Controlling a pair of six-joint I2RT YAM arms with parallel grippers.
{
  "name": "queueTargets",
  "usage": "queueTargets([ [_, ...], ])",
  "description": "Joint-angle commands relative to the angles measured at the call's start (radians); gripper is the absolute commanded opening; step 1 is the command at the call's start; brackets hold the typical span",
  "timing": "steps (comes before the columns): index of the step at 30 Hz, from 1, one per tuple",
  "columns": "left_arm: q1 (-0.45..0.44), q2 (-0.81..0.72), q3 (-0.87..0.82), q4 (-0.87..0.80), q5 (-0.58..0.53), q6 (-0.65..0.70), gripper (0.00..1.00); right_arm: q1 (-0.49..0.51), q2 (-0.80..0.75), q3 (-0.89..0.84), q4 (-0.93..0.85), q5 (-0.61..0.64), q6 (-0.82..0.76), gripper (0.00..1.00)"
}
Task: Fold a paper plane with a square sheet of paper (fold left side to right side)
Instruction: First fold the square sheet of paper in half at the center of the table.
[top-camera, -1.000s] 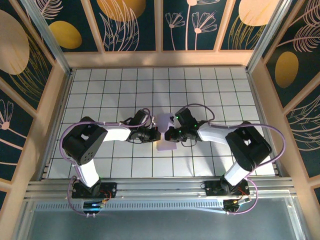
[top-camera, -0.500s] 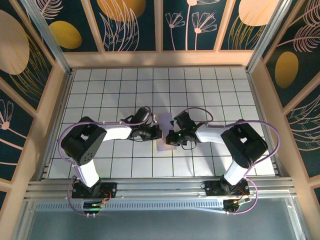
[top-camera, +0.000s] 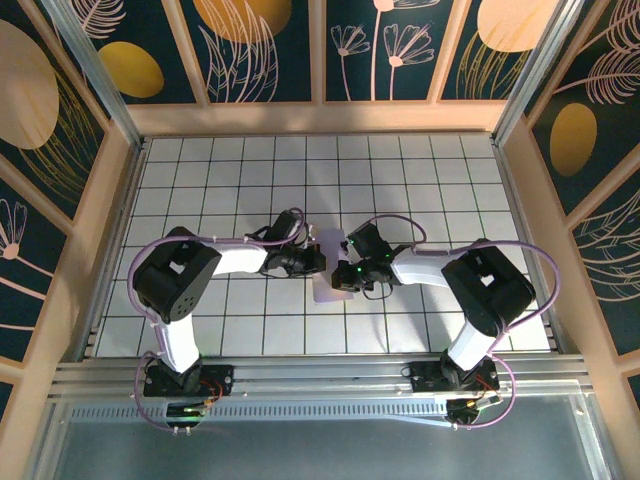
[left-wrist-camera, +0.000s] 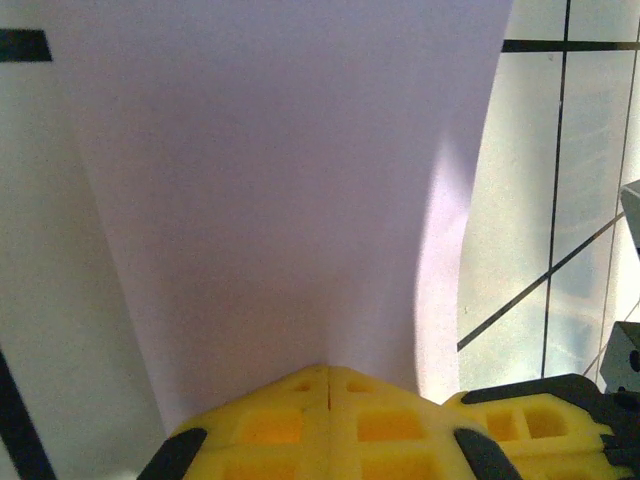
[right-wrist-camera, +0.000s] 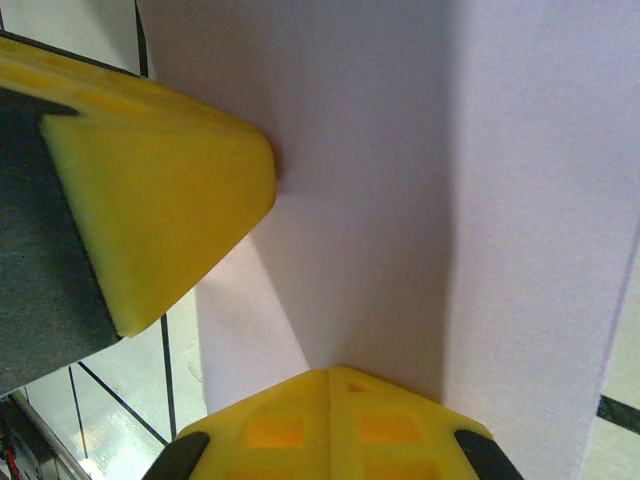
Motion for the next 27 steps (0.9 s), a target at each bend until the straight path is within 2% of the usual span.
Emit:
queueTargets([
  [1,0.007,0.018,0.005,0.009,-0.014,0.008,0.00,0.006,0.050,-0.013,-0.105,0.084,-0.028,0.00],
  [16,0.037,0.066,0.001,0.026,-0.066,0.004,0.00,0.006,0.067,-0.005,-0.150,0.110,-0.050,0.00],
  [27,0.101,0.090,0.051,-0.011,-0.110,0.041,0.00,0.004,0.065,-0.011,-0.155,0.117,-0.053,0.00],
])
